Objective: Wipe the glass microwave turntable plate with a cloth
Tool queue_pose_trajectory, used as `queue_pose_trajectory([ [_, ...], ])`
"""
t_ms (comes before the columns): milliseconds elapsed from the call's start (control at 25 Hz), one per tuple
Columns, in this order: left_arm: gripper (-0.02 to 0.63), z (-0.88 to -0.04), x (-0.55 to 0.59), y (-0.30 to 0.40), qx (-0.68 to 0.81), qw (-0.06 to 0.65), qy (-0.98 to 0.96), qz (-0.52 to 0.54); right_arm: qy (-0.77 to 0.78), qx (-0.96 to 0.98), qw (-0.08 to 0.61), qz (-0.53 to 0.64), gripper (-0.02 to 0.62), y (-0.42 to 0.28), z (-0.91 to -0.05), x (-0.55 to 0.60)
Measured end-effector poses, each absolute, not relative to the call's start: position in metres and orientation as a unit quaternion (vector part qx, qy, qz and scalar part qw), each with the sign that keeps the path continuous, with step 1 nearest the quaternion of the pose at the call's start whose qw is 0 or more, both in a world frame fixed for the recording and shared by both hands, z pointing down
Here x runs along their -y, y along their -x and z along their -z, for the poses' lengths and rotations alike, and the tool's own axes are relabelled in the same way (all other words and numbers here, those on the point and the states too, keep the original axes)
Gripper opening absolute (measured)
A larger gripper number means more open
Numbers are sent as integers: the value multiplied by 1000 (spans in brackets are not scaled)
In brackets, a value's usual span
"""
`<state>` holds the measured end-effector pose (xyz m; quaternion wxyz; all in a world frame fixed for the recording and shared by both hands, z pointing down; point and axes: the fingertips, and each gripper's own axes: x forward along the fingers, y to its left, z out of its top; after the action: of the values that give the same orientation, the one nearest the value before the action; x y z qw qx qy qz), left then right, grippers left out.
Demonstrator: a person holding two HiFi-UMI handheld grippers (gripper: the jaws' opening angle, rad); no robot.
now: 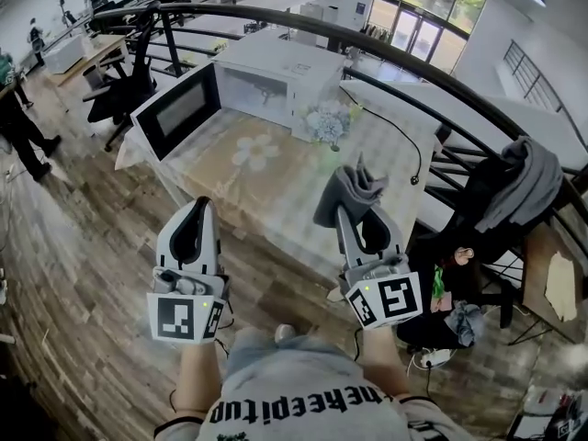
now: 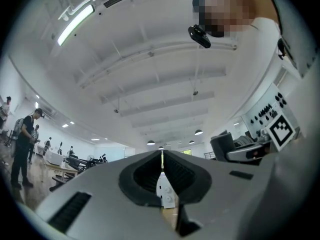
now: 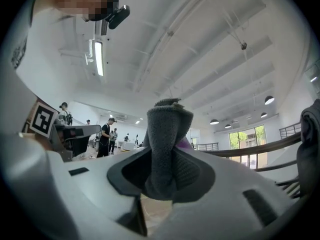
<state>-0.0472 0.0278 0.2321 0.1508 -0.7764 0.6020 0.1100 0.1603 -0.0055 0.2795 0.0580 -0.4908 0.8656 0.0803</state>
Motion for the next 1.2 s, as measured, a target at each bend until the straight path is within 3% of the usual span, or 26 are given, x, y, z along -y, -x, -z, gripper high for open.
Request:
queue_pose_trajectory([
  [560, 12, -245, 53, 71, -610, 138, 775, -90, 459, -887, 33, -38, 107, -117, -312, 85],
  [1200, 12, -236, 212, 138, -573, 139, 802, -96, 441, -896, -32, 28, 107, -16, -355, 228],
])
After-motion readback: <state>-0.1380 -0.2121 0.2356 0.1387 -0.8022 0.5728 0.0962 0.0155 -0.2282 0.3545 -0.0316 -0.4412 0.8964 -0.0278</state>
